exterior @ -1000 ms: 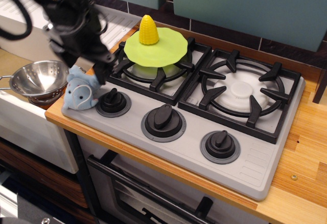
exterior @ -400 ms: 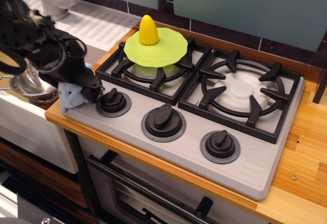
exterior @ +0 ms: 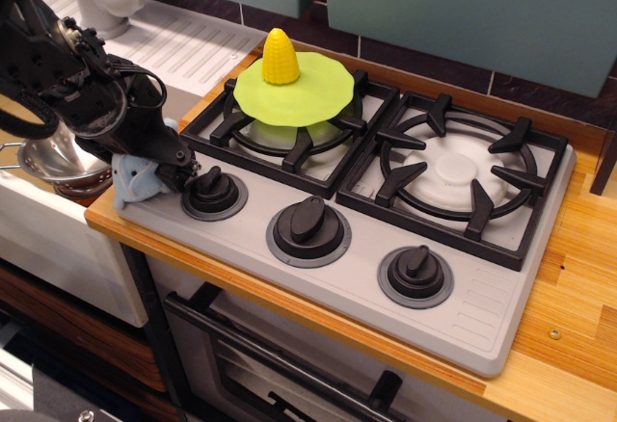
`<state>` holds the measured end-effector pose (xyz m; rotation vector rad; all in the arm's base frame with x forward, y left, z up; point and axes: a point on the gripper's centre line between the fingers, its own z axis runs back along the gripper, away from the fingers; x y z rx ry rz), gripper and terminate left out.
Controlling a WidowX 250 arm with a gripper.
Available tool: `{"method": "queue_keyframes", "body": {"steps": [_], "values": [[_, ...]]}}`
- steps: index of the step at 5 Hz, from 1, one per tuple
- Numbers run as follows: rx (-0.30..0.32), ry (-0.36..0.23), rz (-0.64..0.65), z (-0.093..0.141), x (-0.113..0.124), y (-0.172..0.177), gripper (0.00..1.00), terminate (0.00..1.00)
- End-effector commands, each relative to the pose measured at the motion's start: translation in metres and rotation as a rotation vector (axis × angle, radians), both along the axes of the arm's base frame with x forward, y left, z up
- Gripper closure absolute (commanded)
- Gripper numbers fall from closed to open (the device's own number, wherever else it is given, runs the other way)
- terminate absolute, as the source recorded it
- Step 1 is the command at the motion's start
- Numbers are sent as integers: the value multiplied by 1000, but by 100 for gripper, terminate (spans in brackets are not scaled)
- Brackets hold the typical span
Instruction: End effector transition from object to object
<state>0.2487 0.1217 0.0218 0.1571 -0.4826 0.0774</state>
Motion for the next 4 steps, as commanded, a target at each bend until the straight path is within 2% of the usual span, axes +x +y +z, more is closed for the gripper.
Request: {"method": "queue_keyframes", "body": {"steps": [1, 3, 4], "values": [[2, 2, -12, -1, 1, -2, 0, 0], [2, 2, -12, -1, 1, -2, 0, 0], [2, 2, -12, -1, 1, -2, 0, 100]]}}
